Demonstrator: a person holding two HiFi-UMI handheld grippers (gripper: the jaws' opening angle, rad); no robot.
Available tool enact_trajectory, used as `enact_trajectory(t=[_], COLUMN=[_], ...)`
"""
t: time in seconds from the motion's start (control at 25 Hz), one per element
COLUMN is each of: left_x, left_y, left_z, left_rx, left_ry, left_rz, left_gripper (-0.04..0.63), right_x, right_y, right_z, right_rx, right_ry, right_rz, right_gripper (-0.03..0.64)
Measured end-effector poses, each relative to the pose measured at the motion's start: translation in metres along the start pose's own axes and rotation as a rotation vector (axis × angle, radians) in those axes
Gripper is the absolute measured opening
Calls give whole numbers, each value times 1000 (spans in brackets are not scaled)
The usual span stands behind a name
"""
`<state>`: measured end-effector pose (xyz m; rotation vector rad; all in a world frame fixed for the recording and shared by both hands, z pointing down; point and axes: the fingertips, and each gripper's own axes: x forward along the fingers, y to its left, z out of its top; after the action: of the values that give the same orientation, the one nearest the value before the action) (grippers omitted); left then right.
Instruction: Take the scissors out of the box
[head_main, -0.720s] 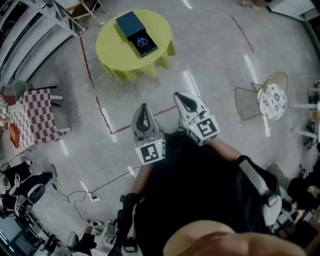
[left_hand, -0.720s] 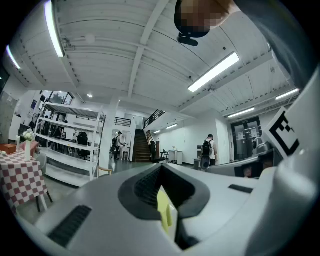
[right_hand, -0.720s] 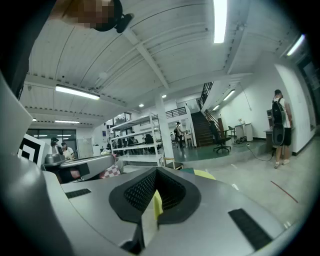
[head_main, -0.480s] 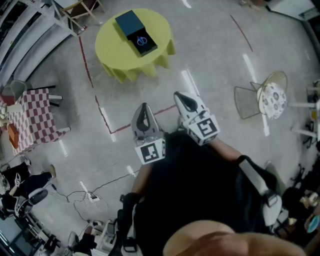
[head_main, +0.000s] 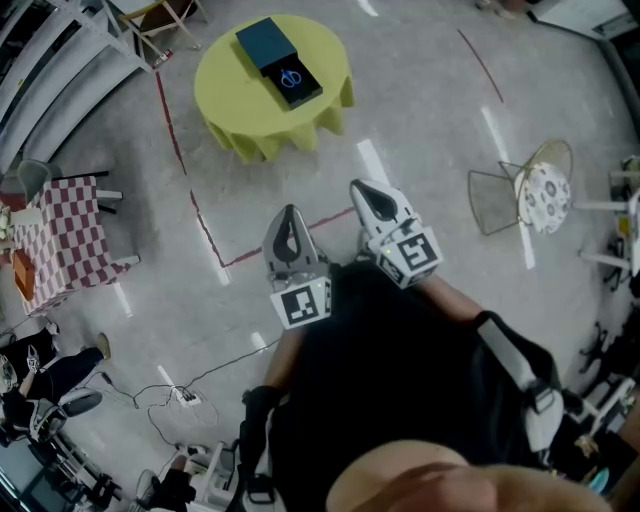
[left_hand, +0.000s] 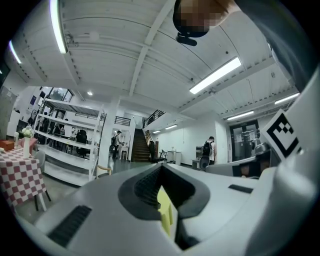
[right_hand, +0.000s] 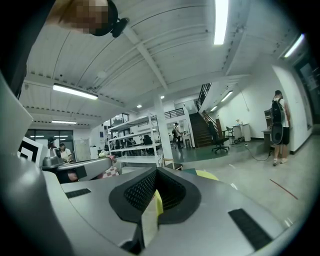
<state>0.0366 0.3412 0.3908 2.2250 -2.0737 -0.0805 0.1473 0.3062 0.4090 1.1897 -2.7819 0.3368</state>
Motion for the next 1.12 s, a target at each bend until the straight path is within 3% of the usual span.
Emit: enact_trajectory(t=[0.28,0.6,1.12], left_x=[-9,-3,92], left_y=[33,50,72], left_z=[-3,-4,1], left_rx=[-33,-54,-31], left_ry=[23,21,5], left_rz=[-52,-93,-54], left_gripper=[-3,-3,-3], right_x=[16,33,119], right_y=[27,42,-20], right_z=[-12,-16,0], right_rx=[-32,1,-17], right_ry=[-10,9,6], right_rz=[-48,-76,-52], right_gripper=[-2,-2,-2])
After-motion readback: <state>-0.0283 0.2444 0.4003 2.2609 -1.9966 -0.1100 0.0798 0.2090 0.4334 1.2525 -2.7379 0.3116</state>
